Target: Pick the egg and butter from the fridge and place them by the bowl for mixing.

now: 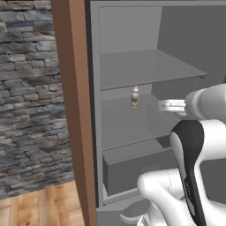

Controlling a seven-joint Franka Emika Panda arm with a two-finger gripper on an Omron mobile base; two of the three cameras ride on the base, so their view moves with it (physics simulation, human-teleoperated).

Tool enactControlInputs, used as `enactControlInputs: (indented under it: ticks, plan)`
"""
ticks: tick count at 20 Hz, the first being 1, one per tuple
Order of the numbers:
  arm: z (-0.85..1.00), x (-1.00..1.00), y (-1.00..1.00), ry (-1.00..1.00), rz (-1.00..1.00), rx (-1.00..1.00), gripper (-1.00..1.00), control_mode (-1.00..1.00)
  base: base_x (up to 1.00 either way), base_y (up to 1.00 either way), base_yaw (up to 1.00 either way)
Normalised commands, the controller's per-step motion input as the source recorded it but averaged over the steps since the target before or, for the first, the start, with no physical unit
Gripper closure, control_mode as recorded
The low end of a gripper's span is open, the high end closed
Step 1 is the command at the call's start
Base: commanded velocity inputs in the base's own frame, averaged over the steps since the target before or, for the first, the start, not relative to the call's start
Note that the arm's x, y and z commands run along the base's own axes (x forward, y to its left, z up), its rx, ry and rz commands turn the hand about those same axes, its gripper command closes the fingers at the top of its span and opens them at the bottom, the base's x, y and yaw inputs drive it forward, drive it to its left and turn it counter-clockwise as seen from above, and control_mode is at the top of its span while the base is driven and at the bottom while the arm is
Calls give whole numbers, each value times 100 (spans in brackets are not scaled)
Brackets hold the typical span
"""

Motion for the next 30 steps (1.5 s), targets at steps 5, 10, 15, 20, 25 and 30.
enactControlInputs:
  ticks: [5, 10, 15, 20, 25, 30]
  plan:
    - [0, 0, 0, 0, 0, 0, 100, -100, 0, 0, 0]
    - [0, 0, 0, 0, 0, 0, 100, 100, -35, 1, -1]
    - [0, 0, 0, 0, 0, 0, 100, 100, -74, 1, -8]
    - [0, 0, 0, 0, 0, 0, 100, 100, -45, 35, -45]
    - [0, 0, 0, 0, 0, 0, 100, 100, -48, 34, -55]
    - [0, 0, 0, 0, 0, 0, 100, 100, -66, 38, -43]
